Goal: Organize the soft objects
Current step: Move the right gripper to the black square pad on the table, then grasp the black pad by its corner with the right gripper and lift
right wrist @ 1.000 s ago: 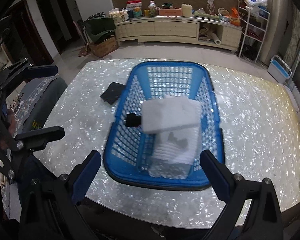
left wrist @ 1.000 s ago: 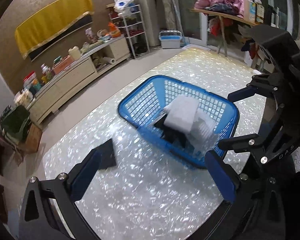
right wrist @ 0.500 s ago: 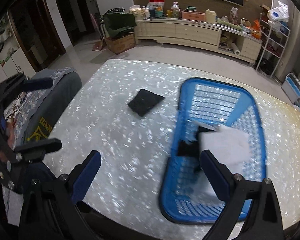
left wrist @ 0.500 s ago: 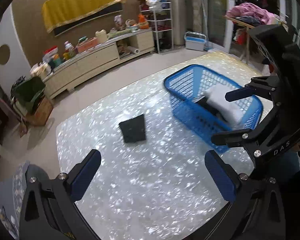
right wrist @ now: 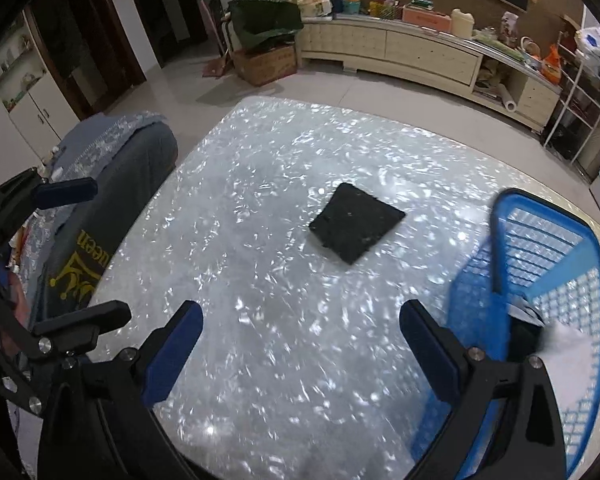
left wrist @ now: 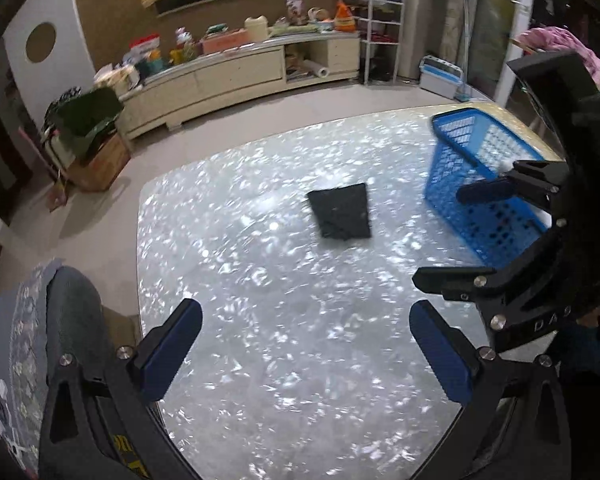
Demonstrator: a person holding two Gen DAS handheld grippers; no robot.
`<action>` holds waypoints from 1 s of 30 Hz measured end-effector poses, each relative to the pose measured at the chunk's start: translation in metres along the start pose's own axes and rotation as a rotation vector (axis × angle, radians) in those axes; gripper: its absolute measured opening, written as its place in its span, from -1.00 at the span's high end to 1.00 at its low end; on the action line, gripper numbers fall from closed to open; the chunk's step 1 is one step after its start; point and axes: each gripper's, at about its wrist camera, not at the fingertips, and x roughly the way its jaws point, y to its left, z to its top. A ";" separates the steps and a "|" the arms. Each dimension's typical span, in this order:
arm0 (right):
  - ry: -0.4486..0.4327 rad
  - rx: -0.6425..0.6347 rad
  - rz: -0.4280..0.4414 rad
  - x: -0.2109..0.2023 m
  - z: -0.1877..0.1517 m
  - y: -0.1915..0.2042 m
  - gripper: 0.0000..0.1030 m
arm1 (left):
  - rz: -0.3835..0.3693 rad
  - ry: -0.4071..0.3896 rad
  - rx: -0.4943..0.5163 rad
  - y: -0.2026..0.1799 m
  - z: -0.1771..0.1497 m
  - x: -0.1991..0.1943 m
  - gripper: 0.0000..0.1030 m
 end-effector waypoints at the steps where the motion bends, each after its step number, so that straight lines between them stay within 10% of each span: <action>1: 0.003 -0.004 -0.004 0.005 0.003 0.002 -0.92 | 0.004 0.005 -0.010 0.006 0.000 0.006 -1.00; 15: 0.042 0.086 -0.062 0.089 0.037 -0.009 -0.92 | -0.001 0.049 -0.135 0.057 0.001 0.094 -1.00; 30: 0.117 0.142 -0.125 0.143 0.046 -0.035 -0.15 | -0.019 0.073 -0.147 0.065 0.010 0.147 -1.00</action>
